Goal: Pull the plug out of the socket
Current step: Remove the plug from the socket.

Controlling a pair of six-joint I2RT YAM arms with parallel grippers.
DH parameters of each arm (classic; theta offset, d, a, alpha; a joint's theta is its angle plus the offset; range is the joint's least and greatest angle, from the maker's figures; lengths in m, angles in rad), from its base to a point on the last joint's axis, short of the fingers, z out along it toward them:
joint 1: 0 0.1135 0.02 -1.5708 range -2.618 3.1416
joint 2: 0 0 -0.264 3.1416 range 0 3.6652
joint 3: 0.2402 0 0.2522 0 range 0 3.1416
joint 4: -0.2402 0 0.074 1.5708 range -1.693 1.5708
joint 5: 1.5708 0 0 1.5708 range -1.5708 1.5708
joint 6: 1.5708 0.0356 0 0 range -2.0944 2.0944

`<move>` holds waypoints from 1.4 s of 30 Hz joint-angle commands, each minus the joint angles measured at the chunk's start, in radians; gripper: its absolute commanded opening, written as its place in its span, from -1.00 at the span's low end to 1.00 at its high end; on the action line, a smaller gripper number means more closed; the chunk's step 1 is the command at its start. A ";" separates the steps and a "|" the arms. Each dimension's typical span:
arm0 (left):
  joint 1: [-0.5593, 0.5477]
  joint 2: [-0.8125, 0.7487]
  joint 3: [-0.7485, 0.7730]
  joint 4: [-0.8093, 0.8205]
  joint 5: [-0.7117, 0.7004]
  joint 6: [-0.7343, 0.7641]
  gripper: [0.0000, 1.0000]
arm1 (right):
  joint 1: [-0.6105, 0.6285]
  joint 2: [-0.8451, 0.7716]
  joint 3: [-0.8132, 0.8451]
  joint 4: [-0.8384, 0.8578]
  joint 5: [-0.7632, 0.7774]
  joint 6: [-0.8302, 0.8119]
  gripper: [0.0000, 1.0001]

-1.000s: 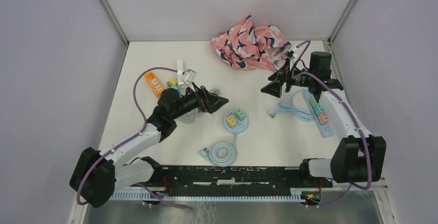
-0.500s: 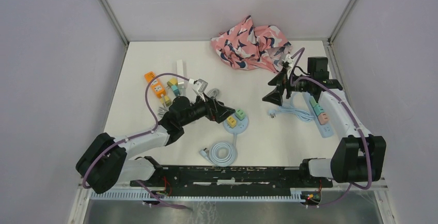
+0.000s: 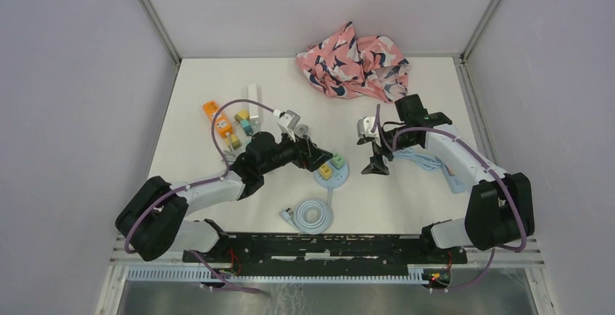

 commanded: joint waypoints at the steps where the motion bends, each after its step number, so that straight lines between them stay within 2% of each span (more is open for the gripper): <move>1: -0.080 0.020 0.064 -0.090 -0.121 0.191 0.81 | 0.044 0.033 0.023 -0.053 -0.017 -0.142 0.99; 4: -0.145 0.015 0.037 -0.110 -0.233 0.312 0.83 | 0.044 0.037 0.025 -0.067 -0.029 -0.137 0.99; 7: -0.163 0.017 0.010 -0.110 -0.290 0.348 0.83 | 0.043 0.030 0.010 -0.040 -0.027 -0.116 0.99; 14: -0.208 0.097 0.048 -0.129 -0.270 0.372 0.69 | 0.044 0.039 0.017 -0.028 -0.020 -0.077 0.99; 22: -0.241 0.146 0.068 -0.180 -0.351 0.407 0.58 | 0.044 0.043 0.019 -0.025 -0.018 -0.064 0.99; 29: -0.241 0.212 0.113 -0.175 -0.333 0.436 0.24 | 0.044 0.044 0.013 -0.020 -0.020 -0.062 0.99; 30: -0.241 0.218 0.120 -0.176 -0.332 0.447 0.11 | 0.043 0.046 0.014 -0.021 -0.023 -0.064 0.99; 33: -0.241 0.229 0.134 -0.187 -0.316 0.494 -0.52 | 0.044 0.050 0.010 -0.018 -0.034 -0.065 0.98; 35: -0.241 0.228 0.134 -0.189 -0.275 0.539 -0.79 | 0.046 0.054 -0.001 -0.009 -0.042 -0.072 0.97; 42: -0.241 0.219 0.093 -0.125 -0.031 0.718 -0.94 | 0.077 0.051 -0.063 0.089 0.015 -0.090 0.96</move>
